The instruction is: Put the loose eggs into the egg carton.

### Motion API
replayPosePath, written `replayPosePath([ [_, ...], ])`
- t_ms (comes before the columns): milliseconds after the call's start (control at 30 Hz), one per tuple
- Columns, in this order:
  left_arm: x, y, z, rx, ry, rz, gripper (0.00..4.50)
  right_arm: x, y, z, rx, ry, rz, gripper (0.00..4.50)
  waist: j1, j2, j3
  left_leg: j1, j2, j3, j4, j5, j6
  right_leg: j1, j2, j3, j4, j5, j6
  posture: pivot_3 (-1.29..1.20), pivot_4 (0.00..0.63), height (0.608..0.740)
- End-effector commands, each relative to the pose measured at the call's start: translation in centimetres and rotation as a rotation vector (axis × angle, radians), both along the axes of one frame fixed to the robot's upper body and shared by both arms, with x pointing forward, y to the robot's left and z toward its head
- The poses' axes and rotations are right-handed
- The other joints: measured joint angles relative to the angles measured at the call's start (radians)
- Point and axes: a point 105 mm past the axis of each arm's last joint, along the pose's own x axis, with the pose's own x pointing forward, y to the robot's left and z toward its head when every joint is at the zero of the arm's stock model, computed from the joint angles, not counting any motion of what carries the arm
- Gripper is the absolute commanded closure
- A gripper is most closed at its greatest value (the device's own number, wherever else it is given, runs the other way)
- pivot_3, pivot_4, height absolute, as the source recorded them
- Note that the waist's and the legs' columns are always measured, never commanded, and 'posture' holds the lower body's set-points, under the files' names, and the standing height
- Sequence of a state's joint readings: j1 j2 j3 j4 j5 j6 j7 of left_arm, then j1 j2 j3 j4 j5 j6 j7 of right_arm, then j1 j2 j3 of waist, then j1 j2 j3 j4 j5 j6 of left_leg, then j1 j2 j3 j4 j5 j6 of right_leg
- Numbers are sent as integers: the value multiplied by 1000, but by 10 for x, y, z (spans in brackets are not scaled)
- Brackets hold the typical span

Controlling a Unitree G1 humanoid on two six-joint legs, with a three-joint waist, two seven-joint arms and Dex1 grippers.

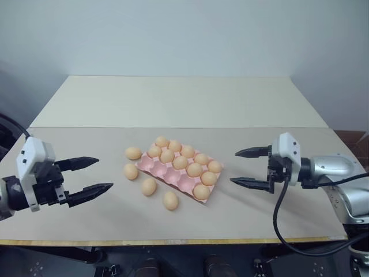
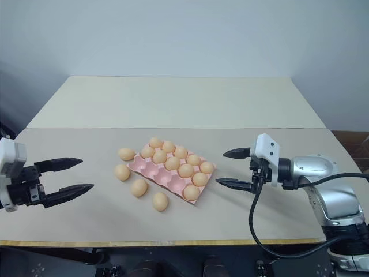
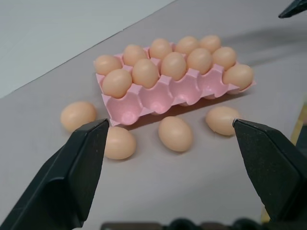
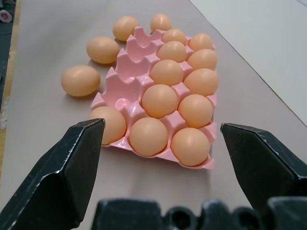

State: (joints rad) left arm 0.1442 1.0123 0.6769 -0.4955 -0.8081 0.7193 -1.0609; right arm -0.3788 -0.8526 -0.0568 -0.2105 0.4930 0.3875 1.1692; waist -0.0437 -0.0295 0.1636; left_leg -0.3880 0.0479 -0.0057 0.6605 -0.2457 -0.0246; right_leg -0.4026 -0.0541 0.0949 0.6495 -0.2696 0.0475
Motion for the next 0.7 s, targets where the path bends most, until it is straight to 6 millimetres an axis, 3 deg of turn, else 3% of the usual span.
replayPosePath([
  [33, -2, -9, 4, 0, -33, -63, 12, -1, -4, 20, -30, -61, 16, 0, 0, 0, 0, 0, 0, 0, 0, 0, 0, 0, 0, 0, 0, 0, 0, 0, 150, 740],
  [200, 3, -10, -4, 0, -5, -82, 12, -5, -2, 23, -36, -70, 23, 0, 0, 0, 0, -1, 0, 0, 0, 0, 0, 0, 0, 0, 0, 0, 0, 0, 150, 740],
  [367, 8, -18, -3, 1, 15, -155, 12, -14, 4, 13, -42, -61, 34, 0, 3, 0, 0, -1, 0, 0, 0, 0, 0, 0, 0, 0, 0, 0, 0, 0, 150, 740],
  [700, 13, -47, -18, 25, 45, -339, 12, -19, 14, 12, -30, -74, 61, 0, 0, 0, 0, -1, 0, 0, 0, 0, 0, 0, 0, 0, 0, 0, 0, 0, 150, 740],
])
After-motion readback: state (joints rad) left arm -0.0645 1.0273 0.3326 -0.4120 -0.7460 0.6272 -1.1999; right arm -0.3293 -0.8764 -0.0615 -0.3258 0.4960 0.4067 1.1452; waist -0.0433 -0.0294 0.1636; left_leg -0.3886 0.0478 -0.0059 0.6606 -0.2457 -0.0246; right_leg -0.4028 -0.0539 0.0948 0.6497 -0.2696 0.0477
